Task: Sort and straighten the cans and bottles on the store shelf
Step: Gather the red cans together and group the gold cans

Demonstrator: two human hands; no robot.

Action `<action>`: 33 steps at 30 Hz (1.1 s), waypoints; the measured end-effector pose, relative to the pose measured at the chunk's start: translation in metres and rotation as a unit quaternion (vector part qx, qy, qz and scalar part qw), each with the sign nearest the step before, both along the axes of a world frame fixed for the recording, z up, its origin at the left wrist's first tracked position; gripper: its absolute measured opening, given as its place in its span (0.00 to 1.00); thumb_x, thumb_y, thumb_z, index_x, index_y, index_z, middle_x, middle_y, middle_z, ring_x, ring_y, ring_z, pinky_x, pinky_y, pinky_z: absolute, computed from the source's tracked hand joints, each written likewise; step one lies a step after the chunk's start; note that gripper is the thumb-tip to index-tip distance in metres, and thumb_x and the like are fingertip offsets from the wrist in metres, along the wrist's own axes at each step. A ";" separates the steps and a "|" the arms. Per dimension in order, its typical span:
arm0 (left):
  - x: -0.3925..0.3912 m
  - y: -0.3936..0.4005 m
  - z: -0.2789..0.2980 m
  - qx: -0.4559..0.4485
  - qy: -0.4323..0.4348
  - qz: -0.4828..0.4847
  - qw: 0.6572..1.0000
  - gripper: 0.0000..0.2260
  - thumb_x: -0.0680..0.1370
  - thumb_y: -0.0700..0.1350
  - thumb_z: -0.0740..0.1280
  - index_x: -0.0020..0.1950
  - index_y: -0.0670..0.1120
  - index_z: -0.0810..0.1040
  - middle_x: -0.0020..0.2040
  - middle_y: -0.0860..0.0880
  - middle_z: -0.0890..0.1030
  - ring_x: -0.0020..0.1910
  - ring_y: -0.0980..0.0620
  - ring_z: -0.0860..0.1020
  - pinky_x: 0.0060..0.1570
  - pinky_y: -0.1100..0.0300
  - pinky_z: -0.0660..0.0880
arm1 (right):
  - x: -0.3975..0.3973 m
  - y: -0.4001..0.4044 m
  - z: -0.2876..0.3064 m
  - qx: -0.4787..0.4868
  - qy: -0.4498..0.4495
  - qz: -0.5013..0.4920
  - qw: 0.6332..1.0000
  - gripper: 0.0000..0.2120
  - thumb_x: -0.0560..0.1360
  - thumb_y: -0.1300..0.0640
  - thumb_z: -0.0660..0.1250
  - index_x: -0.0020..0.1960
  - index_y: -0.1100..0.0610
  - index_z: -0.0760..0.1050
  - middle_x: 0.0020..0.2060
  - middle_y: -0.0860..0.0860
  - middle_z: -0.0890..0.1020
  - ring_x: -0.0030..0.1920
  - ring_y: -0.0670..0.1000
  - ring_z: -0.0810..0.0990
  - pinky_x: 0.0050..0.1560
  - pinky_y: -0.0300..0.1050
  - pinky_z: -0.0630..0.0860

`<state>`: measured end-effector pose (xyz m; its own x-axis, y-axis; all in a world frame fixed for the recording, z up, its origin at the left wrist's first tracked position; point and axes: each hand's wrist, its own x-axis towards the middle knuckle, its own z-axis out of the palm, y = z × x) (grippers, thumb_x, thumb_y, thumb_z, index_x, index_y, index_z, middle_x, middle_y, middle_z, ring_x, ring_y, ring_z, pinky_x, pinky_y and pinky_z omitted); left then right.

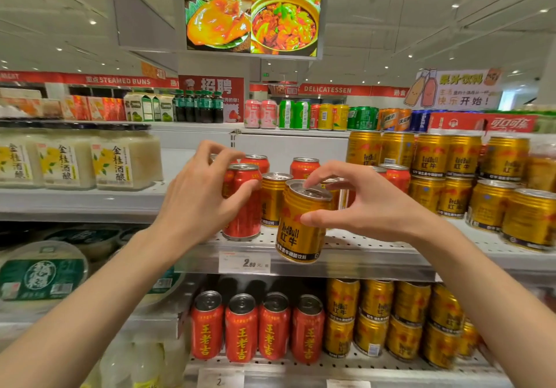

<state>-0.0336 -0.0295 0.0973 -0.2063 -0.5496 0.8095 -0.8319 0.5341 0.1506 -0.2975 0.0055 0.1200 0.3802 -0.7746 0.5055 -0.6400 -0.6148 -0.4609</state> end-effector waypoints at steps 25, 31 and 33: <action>-0.123 -0.011 -0.032 -0.052 -0.015 0.019 0.998 0.14 0.72 0.47 0.71 0.55 0.44 0.76 0.50 0.47 0.75 0.53 0.48 0.71 0.37 0.59 0.69 | -0.156 -0.010 -0.024 -0.045 -0.031 -0.343 0.938 0.18 0.71 0.46 0.75 0.57 0.49 0.76 0.61 0.49 0.76 0.58 0.46 0.72 0.56 0.45 0.70; -0.123 -0.012 -0.031 -0.042 -0.017 0.020 0.999 0.13 0.73 0.47 0.71 0.56 0.45 0.76 0.50 0.48 0.74 0.53 0.47 0.71 0.34 0.57 0.72 | -0.164 -0.028 -0.035 -0.051 -0.048 -0.365 0.928 0.20 0.74 0.45 0.74 0.61 0.51 0.75 0.61 0.50 0.78 0.60 0.51 0.76 0.58 0.49 0.75; -0.122 -0.012 -0.031 -0.039 -0.019 0.018 0.999 0.13 0.73 0.47 0.71 0.56 0.46 0.76 0.50 0.48 0.74 0.53 0.48 0.71 0.34 0.58 0.72 | -0.165 -0.030 -0.038 -0.056 -0.048 -0.369 0.926 0.20 0.74 0.46 0.74 0.62 0.51 0.75 0.62 0.50 0.76 0.62 0.51 0.75 0.57 0.46 0.73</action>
<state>-0.1560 -0.0414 0.0665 -0.2182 -0.4927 0.8424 -0.8554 0.5120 0.0779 -0.4625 -0.0245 0.0819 -0.2830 -0.7459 0.6029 -0.8648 -0.0733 -0.4967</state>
